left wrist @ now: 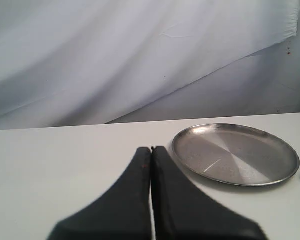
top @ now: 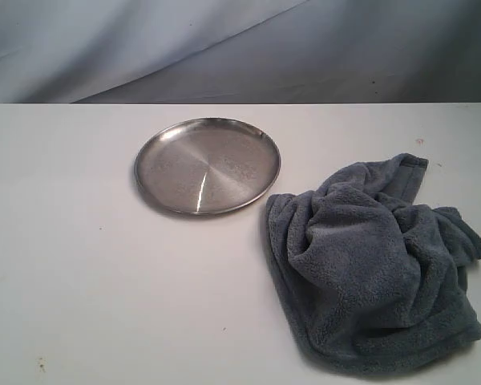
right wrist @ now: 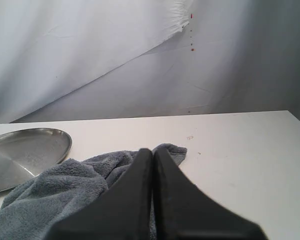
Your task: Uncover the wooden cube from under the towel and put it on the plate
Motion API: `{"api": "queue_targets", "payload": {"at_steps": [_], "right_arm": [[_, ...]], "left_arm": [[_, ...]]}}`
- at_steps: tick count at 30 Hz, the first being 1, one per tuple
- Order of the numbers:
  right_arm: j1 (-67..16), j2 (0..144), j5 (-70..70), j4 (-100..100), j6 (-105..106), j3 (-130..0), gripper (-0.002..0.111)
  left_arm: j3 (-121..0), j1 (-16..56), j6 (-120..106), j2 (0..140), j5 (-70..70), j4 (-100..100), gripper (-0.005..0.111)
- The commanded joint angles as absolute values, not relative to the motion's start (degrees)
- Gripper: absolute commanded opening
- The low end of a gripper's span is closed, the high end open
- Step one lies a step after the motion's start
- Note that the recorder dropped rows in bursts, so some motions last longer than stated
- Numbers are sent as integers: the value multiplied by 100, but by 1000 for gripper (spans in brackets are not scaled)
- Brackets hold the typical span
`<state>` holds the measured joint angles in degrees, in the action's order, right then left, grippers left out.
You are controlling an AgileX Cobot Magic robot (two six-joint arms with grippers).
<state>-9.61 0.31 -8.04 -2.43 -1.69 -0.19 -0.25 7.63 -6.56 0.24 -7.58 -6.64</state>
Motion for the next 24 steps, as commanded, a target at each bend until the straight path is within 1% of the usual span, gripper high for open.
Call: {"api": "queue_targets", "payload": {"at_steps": [1, 18, 22, 24], "right_arm": [[-914, 0, -798, -221, -198, 0, 0], [-914, 0, -752, -247, -197, 0, 0], [-914, 0, -622, -689, -215, 0, 0], [-914, 0, -532, -1240, -260, 0, 0]], "left_arm": [[0, 791, -641, 0, -756, -674, 0], [0, 791, -641, 0, -756, -674, 0], [0, 791, -641, 0, -756, -674, 0], [0, 791, -641, 0, -756, -674, 0]]}}
